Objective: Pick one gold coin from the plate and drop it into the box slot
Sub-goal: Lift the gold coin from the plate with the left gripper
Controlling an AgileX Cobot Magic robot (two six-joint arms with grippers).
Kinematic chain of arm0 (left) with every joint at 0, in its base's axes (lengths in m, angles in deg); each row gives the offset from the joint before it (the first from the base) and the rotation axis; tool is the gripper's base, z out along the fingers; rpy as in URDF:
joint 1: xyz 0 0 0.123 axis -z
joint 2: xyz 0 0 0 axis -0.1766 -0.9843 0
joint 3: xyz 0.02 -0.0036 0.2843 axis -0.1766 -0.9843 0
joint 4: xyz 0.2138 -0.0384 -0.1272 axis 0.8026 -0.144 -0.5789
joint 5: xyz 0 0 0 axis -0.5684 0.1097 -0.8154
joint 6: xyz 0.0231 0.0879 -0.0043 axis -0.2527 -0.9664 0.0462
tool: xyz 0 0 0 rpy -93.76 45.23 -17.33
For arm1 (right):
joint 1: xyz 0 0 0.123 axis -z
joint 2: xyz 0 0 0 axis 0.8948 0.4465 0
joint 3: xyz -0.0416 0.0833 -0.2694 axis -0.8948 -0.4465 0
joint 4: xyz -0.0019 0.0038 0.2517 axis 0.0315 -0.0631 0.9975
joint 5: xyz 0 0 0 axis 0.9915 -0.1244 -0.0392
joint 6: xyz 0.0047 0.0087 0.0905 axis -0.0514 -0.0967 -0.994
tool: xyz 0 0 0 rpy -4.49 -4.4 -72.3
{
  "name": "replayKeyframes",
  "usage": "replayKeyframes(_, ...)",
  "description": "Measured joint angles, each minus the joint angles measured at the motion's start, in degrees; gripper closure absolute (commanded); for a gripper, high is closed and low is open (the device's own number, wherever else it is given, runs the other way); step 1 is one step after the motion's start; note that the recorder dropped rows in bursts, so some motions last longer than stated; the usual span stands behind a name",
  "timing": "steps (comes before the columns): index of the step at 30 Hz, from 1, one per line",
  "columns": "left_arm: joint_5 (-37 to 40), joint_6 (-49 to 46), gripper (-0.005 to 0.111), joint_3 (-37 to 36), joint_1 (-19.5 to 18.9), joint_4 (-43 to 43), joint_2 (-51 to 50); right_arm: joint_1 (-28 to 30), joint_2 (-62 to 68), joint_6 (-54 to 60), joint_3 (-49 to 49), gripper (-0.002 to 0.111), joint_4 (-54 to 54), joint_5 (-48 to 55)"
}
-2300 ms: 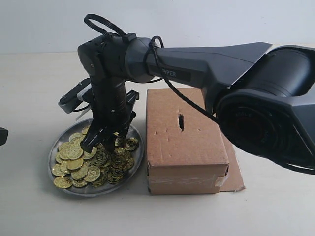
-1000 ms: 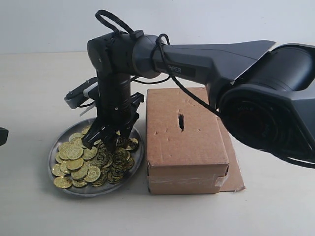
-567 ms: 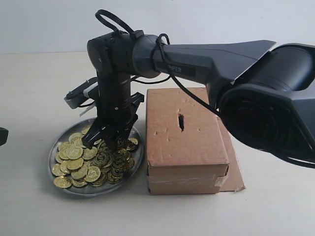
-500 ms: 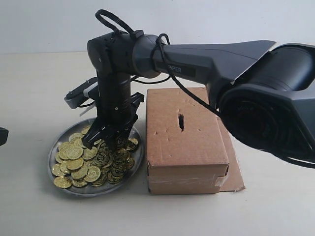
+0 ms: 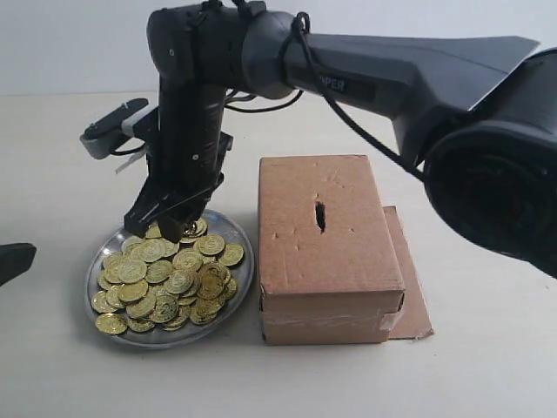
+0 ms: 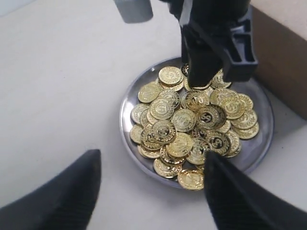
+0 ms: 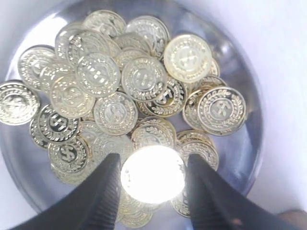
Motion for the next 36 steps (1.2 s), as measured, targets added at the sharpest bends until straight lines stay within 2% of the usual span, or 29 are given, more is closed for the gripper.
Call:
replayKeyframes(5, -0.11, -13.58, 0.049, 0.0, 0.66, 0.0, 0.0, 0.0, -3.17, 4.59, 0.0, 0.074, 2.7, 0.24)
replayKeyframes(8, -1.25, -22.45, 0.048, 0.0, 2.06, 0.0, 0.0, 0.0, -5.28, 7.25, 0.0, 0.074, 6.69, 0.24)
replayKeyframes(14, -10.86, -33.83, 0.046, -1.76, 3.06, 6.39, 0.0, 0.0, -10.5, 9.98, -0.13, 0.074, 11.81, 0.35)
replayKeyframes(17, -20.44, -39.23, 0.046, -4.43, 3.55, 10.81, 0.0, 0.0, -16.63, 12.98, -5.62, 0.074, 13.46, 0.35)
replayKeyframes(20, -22.71, -42.19, 0.046, -4.89, 5.65, 12.32, 0.0, 0.0, -20.62, 16.62, -11.1, 0.074, 15.26, 0.35)
replayKeyframes(25, -23.57, -43.56, 0.046, -5.02, 14.26, 18.71, 0.0, 0.0, -27.65, 22.77, -20.73, 0.074, 17.3, 0.46)
replayKeyframes(29, -23.57, -43.82, 0.046, -5.02, 25.75, 24.35, 1.29, 0.0, -33.03, 26.33, -28.21, 0.074, 20.19, 0.46)
replayKeyframes(32, -23.57, -44.72, 0.046, -5.02, 31.21, 25.39, 1.29, -0.47, -34.93, 27.82, -31.1, 0.074, 22.59, 0.6)
replayKeyframes(34, -23.57, -45.59, 0.046, -5.02, 33.78, 25.81, 1.29, -1.79, -35.09, 28.3, -32.43, 0.074, 22.96, 0.6)
replayKeyframes(36, -23.57, -45.95, 0.049, -5.02, 34.36, 26.21, 1.29, -3.11, -35.09, 28.88, -32.9, 0.074, 23.2, 0.6)
